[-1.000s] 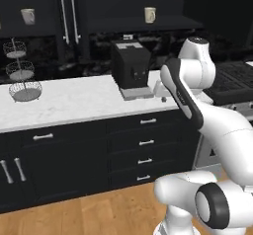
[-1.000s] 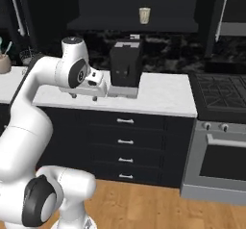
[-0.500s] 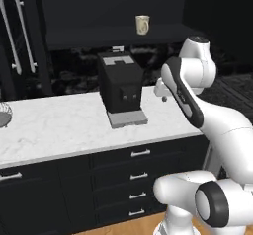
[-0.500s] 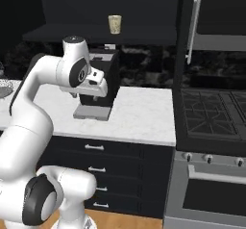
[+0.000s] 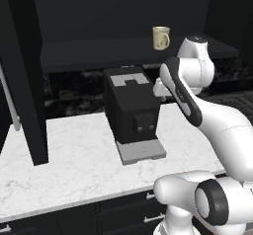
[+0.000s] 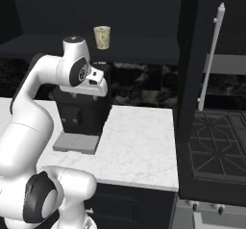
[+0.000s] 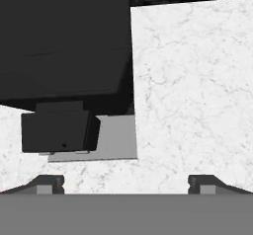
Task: Gather all objects into one cabinet and sort the glasses and bowls to opposite sides.
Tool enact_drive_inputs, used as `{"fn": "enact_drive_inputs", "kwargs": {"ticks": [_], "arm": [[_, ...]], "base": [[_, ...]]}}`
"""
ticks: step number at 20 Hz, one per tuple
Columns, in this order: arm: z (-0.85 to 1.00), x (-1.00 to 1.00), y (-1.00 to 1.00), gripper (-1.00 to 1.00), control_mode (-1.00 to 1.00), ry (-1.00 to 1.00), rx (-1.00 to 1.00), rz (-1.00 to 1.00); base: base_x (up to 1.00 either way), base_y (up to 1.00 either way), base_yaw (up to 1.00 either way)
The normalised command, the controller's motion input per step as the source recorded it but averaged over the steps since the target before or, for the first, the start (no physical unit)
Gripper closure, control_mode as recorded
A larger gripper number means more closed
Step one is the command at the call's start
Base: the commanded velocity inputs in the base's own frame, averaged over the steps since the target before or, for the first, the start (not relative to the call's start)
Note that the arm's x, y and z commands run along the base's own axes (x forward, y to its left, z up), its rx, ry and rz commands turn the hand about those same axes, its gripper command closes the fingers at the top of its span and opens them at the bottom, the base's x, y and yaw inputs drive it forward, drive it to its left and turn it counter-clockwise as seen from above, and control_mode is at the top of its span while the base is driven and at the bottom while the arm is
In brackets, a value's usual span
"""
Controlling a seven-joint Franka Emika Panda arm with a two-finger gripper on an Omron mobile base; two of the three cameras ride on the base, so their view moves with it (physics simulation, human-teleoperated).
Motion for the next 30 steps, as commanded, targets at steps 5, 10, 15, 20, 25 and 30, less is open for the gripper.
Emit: {"fn": "enact_drive_inputs", "kwargs": {"ticks": [5,10,15,20,25,30], "arm": [[0.0,0.0,0.0,-1.0,1.0,0.0,0.0,0.0],[0.0,0.0,0.0,-1.0,1.0,0.0,0.0,0.0],[0.0,0.0,0.0,-1.0,1.0,0.0,0.0,0.0],[0.09,0.0,-0.06,-1.0,-1.0,-0.01,0.05,-0.01],[0.14,-0.06,-0.13,-1.0,-1.0,-0.12,0.09,-0.03],[0.13,-0.2,-0.04,-1.0,-1.0,-0.19,0.04,-0.03]], "base": [[1.0,-0.28,-0.07],[0.63,-0.19,-0.03],[0.18,-0.15,0.0],[0.0,-0.07,0.0],[0.0,0.0,0.0],[0.0,0.0,0.0]]}}
